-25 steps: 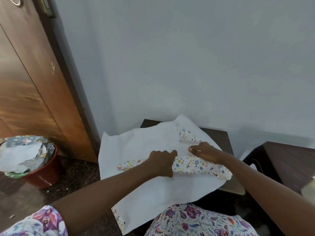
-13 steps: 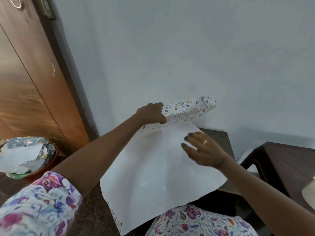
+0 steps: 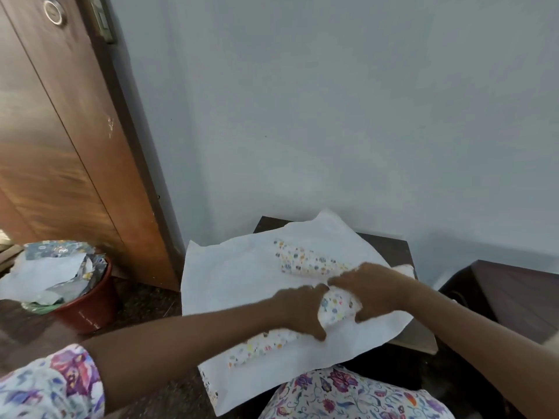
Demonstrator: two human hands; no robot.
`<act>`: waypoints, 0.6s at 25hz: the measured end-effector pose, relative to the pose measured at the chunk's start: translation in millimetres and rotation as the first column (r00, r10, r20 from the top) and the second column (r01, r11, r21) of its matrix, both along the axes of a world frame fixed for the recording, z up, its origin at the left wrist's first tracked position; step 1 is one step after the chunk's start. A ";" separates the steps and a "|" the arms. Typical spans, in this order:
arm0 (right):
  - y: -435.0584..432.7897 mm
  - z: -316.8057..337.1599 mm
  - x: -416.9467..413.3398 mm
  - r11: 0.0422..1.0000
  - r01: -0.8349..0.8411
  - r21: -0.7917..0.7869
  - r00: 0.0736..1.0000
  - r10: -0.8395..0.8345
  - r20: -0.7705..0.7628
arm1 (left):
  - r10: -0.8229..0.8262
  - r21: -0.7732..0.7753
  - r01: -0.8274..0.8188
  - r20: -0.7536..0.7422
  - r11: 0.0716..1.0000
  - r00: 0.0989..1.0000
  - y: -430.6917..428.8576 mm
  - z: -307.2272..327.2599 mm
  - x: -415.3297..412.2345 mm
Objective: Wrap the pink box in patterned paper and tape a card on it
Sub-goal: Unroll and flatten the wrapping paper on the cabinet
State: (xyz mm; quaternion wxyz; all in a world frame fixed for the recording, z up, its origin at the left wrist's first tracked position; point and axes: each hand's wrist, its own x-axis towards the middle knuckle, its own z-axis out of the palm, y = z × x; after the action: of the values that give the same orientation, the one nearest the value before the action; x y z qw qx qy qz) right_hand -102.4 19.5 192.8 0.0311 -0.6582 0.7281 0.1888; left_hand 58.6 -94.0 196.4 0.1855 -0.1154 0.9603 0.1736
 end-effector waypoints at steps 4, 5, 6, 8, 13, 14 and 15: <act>23.1 -33.1 13.6 0.973 -0.228 -0.018 0.967 0.224 -0.124 | -0.021 0.150 0.012 0.057 0.989 0.998 -8.1 -27.6 -5.8; 27.9 -36.5 13.6 0.963 -0.264 -0.059 0.954 0.252 -0.164 | -0.045 0.089 0.040 0.048 0.995 0.998 -21.2 -36.8 -13.3; 31.7 -39.2 13.5 0.945 -0.306 -0.117 0.942 0.283 -0.183 | -0.069 -0.021 0.069 0.038 0.997 0.997 -34.4 -48.0 -21.1; 38.2 -45.7 15.6 0.905 -0.375 -0.198 0.923 0.344 -0.174 | -0.098 -0.240 0.093 -0.009 0.966 0.995 -53.5 -67.5 -35.9; 50.4 -62.8 27.1 0.867 -0.461 -0.188 0.885 0.434 -0.168 | -0.296 -0.510 0.117 -0.285 0.852 0.912 -44.8 -67.1 -77.8; 52.5 -62.8 30.9 0.872 -0.457 -0.175 0.888 0.437 -0.142 | -0.350 -0.553 0.139 -0.297 0.822 0.888 -41.8 -62.4 -85.6; 54.4 -61.5 35.6 0.886 -0.437 -0.154 0.899 0.422 -0.119 | -0.406 -0.609 0.154 -0.301 0.778 0.863 -39.7 -62.3 -93.7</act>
State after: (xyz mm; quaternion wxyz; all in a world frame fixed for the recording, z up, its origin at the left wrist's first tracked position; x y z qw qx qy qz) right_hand -66.8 73.9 131.3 -0.1000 -0.7948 0.5788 0.1524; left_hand -35.1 -133.7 134.1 -0.0418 0.0224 0.9905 -0.1287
